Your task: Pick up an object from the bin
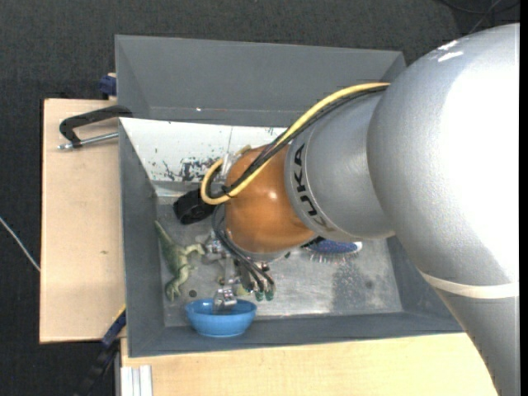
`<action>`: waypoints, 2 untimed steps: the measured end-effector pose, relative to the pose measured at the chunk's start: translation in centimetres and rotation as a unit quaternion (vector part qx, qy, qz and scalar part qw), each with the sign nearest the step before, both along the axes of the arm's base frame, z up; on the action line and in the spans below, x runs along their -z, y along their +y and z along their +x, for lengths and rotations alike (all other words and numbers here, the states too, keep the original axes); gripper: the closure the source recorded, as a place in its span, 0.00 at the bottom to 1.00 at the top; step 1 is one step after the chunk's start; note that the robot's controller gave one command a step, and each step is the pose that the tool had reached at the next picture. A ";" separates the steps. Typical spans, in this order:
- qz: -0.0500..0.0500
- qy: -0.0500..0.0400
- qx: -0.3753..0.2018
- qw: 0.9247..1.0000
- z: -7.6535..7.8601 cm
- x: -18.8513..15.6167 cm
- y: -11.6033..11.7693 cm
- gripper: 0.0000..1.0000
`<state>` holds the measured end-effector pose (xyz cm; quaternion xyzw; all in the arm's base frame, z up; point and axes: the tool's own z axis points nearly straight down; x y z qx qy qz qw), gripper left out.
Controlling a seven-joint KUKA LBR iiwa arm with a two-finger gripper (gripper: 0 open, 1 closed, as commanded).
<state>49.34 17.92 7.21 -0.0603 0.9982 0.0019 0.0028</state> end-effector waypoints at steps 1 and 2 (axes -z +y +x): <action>0.000 0.001 0.251 0.968 1.2 -1.7 -5.8 0.00; 0.003 -0.003 0.194 0.981 7.4 -4.7 -0.1 0.00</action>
Offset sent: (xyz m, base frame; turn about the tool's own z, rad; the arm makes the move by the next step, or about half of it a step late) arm 0.0105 -0.0579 0.0157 0.5058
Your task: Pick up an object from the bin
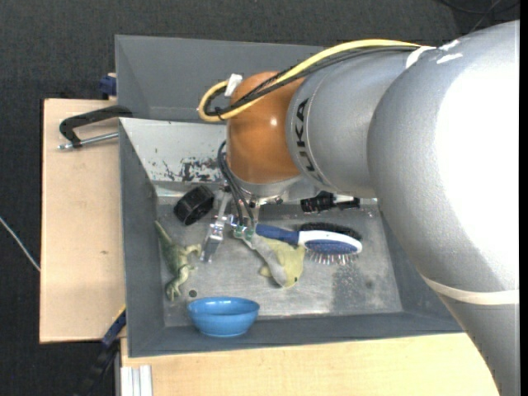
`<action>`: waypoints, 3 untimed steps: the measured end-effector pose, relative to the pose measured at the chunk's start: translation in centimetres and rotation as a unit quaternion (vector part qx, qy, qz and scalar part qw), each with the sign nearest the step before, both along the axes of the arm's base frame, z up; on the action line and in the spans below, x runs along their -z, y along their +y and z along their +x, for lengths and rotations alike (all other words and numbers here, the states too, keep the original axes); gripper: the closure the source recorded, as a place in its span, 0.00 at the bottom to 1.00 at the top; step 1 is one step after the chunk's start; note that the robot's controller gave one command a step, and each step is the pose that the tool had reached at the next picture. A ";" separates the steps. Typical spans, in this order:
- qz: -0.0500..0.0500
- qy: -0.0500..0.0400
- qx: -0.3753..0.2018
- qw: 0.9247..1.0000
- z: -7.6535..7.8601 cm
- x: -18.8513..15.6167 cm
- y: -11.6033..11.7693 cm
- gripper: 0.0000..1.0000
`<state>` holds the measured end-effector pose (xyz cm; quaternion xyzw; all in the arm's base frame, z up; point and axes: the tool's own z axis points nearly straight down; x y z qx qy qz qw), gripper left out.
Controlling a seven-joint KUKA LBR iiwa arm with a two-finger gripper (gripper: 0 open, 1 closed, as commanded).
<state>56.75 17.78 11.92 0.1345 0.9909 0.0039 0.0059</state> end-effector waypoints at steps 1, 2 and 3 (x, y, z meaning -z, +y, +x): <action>-0.002 0.005 0.034 0.999 1.9 2.0 -1.1 0.00; -0.009 0.012 0.078 0.997 3.4 3.8 -0.1 0.00; -0.004 0.011 0.079 0.997 3.4 3.6 0.5 1.00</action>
Offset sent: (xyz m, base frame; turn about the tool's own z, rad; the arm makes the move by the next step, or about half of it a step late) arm 0.0185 -0.0120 -0.0199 0.0701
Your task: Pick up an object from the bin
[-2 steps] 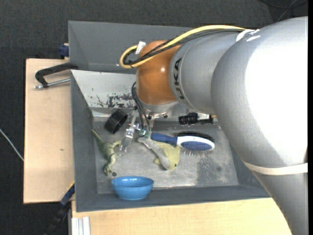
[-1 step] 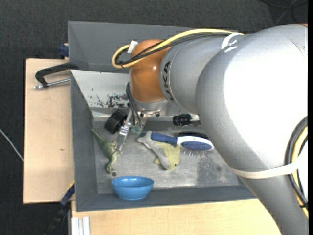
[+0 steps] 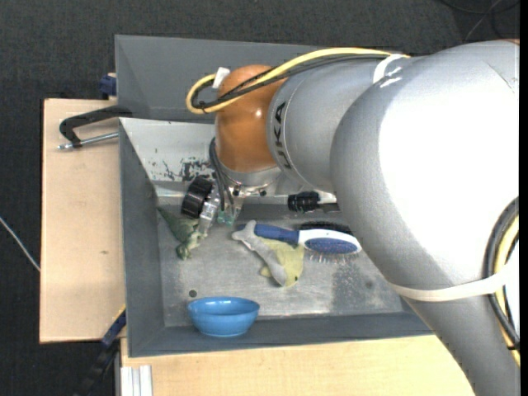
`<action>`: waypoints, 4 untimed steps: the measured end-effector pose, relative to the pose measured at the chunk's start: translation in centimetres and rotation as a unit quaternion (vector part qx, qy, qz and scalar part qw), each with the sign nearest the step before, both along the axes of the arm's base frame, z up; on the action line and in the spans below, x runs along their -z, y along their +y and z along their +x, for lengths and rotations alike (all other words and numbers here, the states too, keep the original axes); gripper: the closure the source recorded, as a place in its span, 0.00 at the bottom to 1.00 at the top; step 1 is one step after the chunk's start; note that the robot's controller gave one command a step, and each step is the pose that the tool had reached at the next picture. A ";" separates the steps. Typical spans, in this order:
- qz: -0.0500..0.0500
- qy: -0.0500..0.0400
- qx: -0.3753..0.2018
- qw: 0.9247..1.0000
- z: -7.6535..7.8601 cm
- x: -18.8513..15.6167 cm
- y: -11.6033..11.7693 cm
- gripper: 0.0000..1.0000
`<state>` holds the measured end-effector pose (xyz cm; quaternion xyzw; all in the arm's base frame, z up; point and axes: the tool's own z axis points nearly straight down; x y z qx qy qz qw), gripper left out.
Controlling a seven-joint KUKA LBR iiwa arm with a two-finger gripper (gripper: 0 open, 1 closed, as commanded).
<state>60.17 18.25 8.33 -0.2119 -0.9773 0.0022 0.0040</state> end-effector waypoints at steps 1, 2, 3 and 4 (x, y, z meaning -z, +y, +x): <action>0.003 -0.010 0.009 1.000 -1.1 -9.6 -0.6 1.00; 0.003 -0.011 0.073 0.997 -0.6 -21.8 -4.3 1.00; -0.002 -0.001 0.338 0.941 -2.2 -9.3 -5.0 1.00; 0.002 -0.007 0.368 0.930 -1.9 -13.5 -4.8 1.00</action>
Offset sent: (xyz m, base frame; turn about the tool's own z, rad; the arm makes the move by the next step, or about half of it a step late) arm -0.0132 -0.0072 0.0900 0.0187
